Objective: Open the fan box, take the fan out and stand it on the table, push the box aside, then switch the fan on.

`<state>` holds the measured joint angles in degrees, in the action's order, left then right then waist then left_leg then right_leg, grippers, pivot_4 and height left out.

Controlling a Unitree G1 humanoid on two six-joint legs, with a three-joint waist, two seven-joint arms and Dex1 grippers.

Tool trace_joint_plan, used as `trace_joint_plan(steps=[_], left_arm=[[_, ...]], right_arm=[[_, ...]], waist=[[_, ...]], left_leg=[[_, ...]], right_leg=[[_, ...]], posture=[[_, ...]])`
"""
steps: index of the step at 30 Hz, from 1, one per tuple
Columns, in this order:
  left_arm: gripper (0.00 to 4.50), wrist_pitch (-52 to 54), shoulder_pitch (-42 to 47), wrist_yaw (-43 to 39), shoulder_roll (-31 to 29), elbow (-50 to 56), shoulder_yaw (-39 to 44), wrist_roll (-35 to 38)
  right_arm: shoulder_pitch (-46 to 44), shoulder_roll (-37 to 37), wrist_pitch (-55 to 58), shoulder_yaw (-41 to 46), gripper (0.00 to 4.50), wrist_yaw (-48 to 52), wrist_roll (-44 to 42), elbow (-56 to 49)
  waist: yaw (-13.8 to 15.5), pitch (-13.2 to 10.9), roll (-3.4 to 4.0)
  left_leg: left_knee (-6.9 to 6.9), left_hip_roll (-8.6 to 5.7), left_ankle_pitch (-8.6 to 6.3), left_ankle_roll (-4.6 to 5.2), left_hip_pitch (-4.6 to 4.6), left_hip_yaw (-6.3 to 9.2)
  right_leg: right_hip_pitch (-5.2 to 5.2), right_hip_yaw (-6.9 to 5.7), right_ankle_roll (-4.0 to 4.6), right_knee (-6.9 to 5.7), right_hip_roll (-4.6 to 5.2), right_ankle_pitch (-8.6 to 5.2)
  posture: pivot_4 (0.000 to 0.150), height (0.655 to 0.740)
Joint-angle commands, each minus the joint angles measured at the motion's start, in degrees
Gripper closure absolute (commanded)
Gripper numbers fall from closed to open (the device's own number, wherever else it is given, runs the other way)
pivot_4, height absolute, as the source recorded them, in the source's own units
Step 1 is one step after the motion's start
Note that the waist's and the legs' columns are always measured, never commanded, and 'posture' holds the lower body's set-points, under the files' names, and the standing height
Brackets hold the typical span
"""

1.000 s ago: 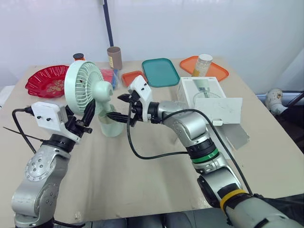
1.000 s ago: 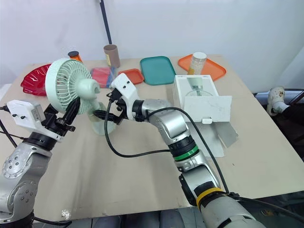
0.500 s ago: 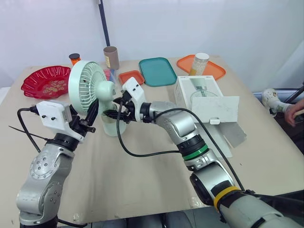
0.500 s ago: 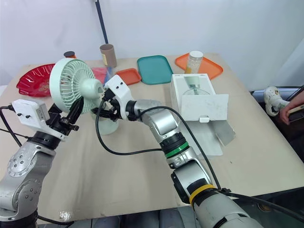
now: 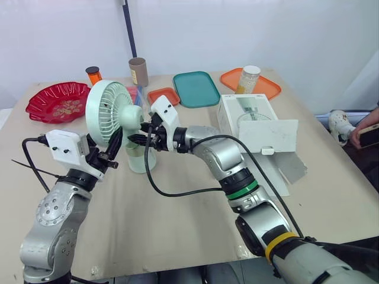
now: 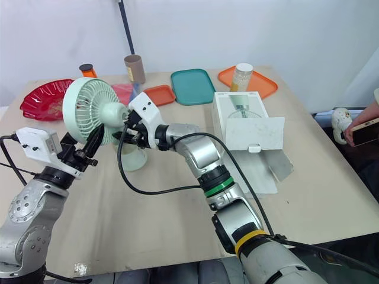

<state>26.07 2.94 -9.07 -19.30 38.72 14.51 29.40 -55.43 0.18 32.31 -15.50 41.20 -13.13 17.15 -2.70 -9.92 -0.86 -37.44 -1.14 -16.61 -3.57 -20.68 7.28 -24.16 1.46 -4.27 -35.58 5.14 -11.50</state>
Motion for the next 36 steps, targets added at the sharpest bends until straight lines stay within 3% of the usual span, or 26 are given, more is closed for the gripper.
trace_joint_plan(steps=[1,6,16,18,19,22,28,36], left_arm=[[2.52,-2.96,0.99,-0.39,-0.07,2.16,1.79,0.11],[2.52,-2.86,0.79,-0.66,0.24,2.47,1.84,0.32],[2.52,-2.95,0.04,-1.42,0.51,2.03,1.91,0.64],[1.49,-3.03,-0.61,-1.86,0.4,1.98,1.75,0.46],[1.38,-2.99,-0.8,-2.04,0.39,1.99,1.72,0.53],[0.13,-3.13,-1.42,-3.2,-0.02,1.93,1.44,0.86],[0.06,-4.77,-4.55,-5.62,-0.9,2.55,2.86,1.26],[0.06,-4.85,-10.56,-12.41,-6.2,3.99,12.94,11.1]], right_arm=[[-0.44,0.84,-0.6,-0.53,2.35,0.64,-0.05,-2.57],[-0.73,1.38,-0.22,-0.43,3.88,-0.3,0.58,-1.3],[-1.18,1.8,-0.75,0.12,3.88,-0.85,1.39,0.17],[-1.2,1.86,-0.68,0.5,3.97,-1.0,1.23,0.11],[-1.21,1.89,-0.67,0.62,3.97,-1.06,1.2,0.11],[-1.44,2.08,-0.76,1.1,3.97,-1.31,1.07,0.45],[-2.37,1.85,-1.22,2.86,3.97,-2.36,0.85,2.02],[-3.92,1.95,-2.44,4.89,3.97,-3.36,0.93,5.26]], waist=[[0.0,0.0,0.0],[0.0,0.0,0.0],[-0.01,0.0,0.0],[-0.02,0.0,0.0],[-0.02,0.0,0.0],[-0.01,0.0,0.0],[-0.03,0.01,-0.01],[-0.06,0.0,0.0]], left_leg=[[0.0,0.0,0.0,0.0,0.0,0.0],[0.0,0.0,0.0,-0.01,0.0,0.0],[0.0,0.0,0.0,0.0,0.0,-0.02],[0.0,0.0,0.0,0.0,0.0,-0.02],[0.0,0.01,0.0,0.0,0.0,-0.03],[0.0,0.01,0.01,-0.01,0.0,-0.03],[0.0,0.01,0.01,-0.01,0.01,-0.05],[0.0,0.02,0.01,-0.01,0.01,-0.07]], right_leg=[[0.0,0.0,0.0,0.0,0.0,0.0],[0.0,0.0,0.0,-0.01,0.0,0.0],[-0.04,0.0,0.01,-0.05,0.0,0.01],[-0.05,0.0,0.01,-0.05,0.0,0.01],[-0.05,0.0,0.01,-0.05,0.0,0.01],[-0.05,0.0,0.02,-0.06,0.0,0.01],[-0.06,0.0,0.02,-0.09,0.0,0.01],[-0.08,0.0,0.05,-0.14,0.0,0.01]], posture=[[0.15,0.7384],[0.15,0.7384],[0.15,0.7384],[0.15,0.7384],[0.15,0.7384],[0.15,0.7384],[0.15,0.7384],[0.15,0.7384]])
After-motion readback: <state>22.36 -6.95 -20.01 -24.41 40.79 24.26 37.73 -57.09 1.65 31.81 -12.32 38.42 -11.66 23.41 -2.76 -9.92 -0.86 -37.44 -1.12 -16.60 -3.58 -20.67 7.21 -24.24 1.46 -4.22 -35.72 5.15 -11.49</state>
